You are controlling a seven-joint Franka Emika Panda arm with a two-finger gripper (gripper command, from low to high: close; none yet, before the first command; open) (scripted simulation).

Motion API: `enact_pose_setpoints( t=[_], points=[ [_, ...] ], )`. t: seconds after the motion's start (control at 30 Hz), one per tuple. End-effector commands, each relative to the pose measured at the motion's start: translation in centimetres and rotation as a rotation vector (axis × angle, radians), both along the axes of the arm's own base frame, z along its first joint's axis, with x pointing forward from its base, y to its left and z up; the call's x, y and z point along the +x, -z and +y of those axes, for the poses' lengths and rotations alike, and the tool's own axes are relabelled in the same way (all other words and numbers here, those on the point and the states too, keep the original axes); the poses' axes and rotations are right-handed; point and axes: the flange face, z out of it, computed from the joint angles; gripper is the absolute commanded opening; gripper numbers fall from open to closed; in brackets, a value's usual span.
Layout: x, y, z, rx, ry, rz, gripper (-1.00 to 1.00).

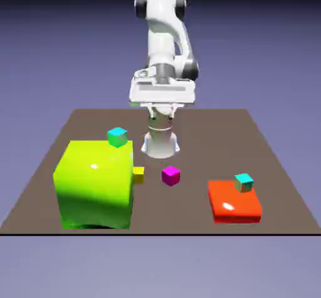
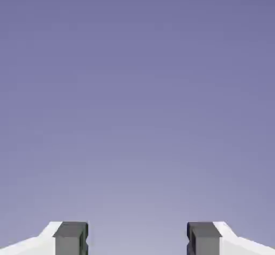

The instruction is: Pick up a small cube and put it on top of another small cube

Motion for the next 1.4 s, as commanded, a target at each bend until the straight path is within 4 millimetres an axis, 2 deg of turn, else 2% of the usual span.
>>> enact_pose_setpoints(
  t=[0.0,0.1,0.2,0.3,0.4,0.43,0.47,0.73,0.77,0.8,1.03,1.1,1.13,1.23,1.37],
  points=[
    [0.0,2.4,-0.3,0.048,0.048,0.089,0.0],
    [-0.9,9.3,-0.9,0.181,0.203,0.355,0.0],
    [-3.0,15.7,-1.2,0.294,0.371,0.62,0.0],
    [-6.3,21.3,-1.0,0.388,0.554,0.882,0.0],
    [-10.4,25.9,-0.6,0.467,0.762,1.139,0.0],
    [-10.0,25.7,-1.4,0.482,0.809,1.098,0.0],
    [-10.0,25.7,-1.4,0.482,0.809,1.098,0.0],
    [-11.4,32.2,0.2,0.481,0.809,1.098,0.0],
    [-11.4,32.2,0.2,0.481,0.809,1.098,-1.0],
    [-11.4,32.2,0.2,0.481,0.809,1.098,-1.0],
    [-10.0,26.2,-1.3,0.485,0.807,1.098,-1.0],
    [-10.0,25.7,-1.4,0.482,0.809,1.098,-1.0],
    [-10.0,26.0,-0.6,0.489,0.801,1.135,-1.0],
    [-7.2,23.3,-1.7,0.588,0.883,1.159,-1.0],
    [-3.8,17.5,-6.0,0.73,1.033,1.134,-1.0]
  ],
)
